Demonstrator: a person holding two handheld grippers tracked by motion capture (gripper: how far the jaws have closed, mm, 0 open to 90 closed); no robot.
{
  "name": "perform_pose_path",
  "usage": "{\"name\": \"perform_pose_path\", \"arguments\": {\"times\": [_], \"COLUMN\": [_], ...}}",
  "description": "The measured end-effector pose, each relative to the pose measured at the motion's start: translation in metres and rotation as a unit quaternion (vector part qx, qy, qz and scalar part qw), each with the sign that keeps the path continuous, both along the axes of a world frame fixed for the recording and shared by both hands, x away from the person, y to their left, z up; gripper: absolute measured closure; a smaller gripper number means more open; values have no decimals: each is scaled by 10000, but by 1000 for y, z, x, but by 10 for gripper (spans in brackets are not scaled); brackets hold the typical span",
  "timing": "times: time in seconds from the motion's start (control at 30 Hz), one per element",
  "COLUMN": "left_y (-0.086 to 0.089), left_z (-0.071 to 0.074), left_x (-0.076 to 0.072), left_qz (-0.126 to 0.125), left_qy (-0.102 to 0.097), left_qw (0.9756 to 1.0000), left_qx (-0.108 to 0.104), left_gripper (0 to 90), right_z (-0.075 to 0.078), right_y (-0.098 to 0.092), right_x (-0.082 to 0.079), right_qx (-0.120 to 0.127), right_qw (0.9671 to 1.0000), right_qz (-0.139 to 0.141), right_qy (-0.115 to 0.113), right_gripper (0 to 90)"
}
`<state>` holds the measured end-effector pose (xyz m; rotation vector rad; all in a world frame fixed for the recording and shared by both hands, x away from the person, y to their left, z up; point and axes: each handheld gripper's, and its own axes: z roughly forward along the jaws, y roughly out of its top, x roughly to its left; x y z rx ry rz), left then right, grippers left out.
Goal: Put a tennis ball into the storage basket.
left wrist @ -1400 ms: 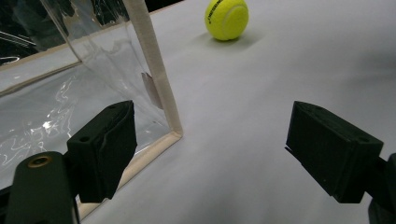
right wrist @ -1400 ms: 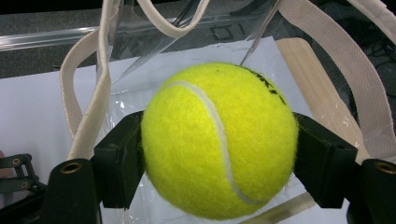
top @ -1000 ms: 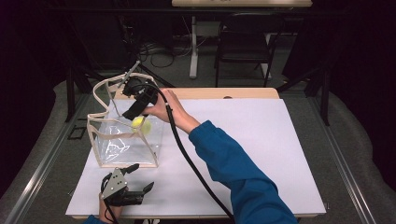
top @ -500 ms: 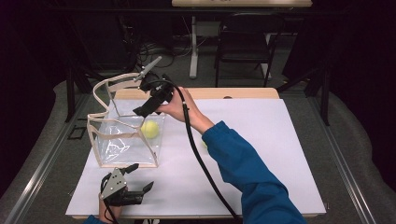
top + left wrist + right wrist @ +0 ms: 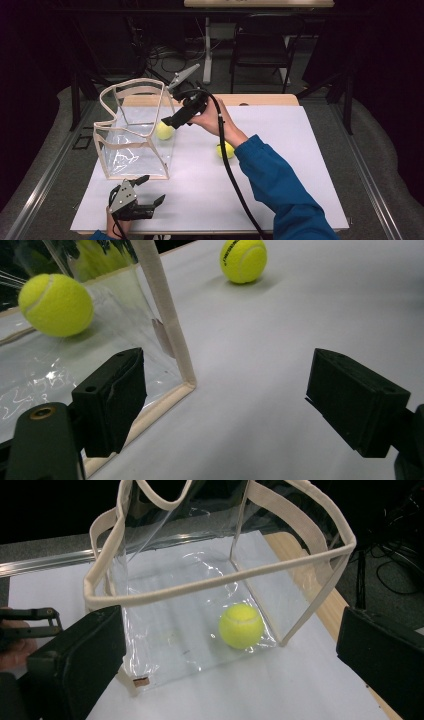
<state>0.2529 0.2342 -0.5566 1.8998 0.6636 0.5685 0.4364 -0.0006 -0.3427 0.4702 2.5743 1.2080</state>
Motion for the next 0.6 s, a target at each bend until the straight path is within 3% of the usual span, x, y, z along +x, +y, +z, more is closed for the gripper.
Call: {"name": "perform_pose_path", "arguments": {"times": [0.6], "left_y": [0], "left_z": [0], "left_x": [0], "left_qz": [-8], "left_qy": [-8], "left_qw": [10000], "left_qx": [6], "left_gripper": [160], "right_z": [-22], "right_y": [-42], "right_x": [-10], "right_qx": [-32], "right_qw": [9998], "right_qz": [-216], "right_qy": [16], "right_gripper": [0]}}
